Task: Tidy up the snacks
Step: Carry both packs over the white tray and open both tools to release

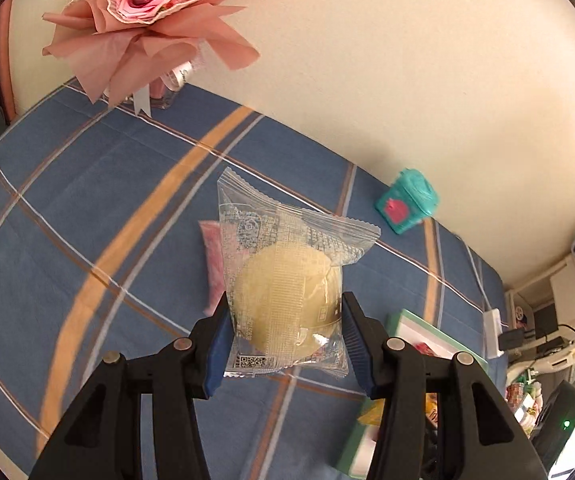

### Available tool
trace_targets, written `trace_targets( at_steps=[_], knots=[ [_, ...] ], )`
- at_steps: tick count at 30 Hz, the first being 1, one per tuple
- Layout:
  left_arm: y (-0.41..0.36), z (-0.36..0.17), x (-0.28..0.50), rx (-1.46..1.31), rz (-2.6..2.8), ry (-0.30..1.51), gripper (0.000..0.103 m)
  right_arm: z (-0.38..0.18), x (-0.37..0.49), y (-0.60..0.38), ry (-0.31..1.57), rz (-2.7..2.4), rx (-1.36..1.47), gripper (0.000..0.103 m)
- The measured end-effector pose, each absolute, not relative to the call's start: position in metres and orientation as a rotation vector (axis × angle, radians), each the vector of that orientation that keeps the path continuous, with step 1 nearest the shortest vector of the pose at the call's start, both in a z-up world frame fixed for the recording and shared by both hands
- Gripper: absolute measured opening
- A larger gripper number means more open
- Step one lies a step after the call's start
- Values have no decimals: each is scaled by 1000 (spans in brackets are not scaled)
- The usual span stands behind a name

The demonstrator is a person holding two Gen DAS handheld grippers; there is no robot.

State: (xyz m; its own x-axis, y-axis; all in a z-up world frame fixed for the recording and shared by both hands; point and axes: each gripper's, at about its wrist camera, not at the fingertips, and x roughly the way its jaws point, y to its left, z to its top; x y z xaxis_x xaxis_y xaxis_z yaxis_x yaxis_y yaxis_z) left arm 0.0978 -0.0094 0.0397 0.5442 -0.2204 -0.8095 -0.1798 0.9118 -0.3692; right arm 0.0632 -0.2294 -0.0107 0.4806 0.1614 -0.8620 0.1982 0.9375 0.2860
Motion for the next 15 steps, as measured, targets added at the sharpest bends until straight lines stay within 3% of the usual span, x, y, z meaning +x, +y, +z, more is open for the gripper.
trace_targets(
  at_steps=[15],
  knots=[
    [-71, 19, 69, -389, -70, 1041, 53, -2, 13, -278, 1040, -81, 431, 80]
  ],
)
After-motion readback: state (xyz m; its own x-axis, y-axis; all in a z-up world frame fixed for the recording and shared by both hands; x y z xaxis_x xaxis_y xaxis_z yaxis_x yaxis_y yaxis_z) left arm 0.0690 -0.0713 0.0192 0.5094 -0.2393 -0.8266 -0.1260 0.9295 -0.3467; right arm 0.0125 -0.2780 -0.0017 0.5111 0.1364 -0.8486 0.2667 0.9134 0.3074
